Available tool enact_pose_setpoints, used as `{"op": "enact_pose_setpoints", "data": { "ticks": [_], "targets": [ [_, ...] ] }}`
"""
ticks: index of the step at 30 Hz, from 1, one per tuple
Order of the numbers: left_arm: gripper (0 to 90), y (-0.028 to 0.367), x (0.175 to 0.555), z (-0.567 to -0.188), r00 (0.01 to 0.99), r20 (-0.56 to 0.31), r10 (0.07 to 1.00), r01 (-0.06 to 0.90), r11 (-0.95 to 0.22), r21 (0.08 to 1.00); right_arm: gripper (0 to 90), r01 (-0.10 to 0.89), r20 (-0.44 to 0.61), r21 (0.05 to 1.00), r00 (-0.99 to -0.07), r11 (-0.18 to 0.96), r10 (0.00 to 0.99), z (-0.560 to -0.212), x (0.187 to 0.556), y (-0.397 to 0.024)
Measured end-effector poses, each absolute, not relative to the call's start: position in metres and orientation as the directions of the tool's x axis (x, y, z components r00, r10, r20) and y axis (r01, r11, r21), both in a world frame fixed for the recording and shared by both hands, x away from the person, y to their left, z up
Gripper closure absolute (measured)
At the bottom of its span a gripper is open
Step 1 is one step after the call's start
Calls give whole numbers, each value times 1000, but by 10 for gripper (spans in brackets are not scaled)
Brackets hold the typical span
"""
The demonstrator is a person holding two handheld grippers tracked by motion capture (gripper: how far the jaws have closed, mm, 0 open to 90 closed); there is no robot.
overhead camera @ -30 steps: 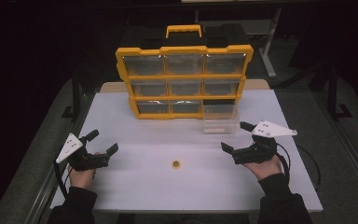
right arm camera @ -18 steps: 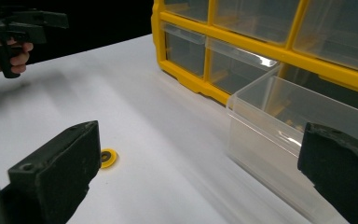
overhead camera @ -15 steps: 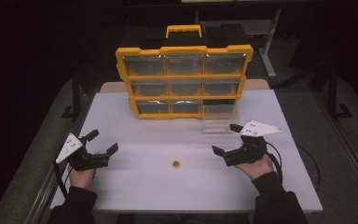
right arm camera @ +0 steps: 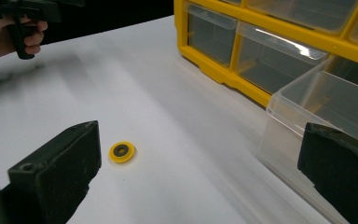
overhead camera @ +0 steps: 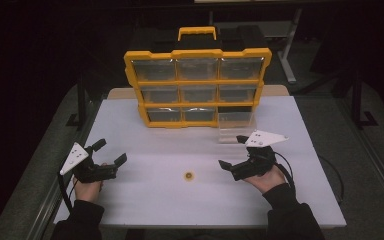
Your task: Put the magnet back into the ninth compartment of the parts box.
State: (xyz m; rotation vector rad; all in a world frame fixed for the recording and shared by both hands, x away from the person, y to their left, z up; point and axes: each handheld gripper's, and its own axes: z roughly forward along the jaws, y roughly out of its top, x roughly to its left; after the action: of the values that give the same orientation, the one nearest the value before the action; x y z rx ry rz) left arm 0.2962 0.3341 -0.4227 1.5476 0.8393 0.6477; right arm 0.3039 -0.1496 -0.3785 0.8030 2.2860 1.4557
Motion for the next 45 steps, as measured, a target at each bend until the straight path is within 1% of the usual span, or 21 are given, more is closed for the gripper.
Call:
{"op": "enact_pose_setpoints", "data": {
  "ticks": [26,45],
  "targets": [
    [0,334,296,-423,586,-56,808,150,-41,988,0,279,28,876,-845,394,535,-374,312,-117],
    [0,334,296,-423,586,-55,809,150,-41,988,0,292,31,835,-872,467,489,-381,317,-94]
  ]
}}
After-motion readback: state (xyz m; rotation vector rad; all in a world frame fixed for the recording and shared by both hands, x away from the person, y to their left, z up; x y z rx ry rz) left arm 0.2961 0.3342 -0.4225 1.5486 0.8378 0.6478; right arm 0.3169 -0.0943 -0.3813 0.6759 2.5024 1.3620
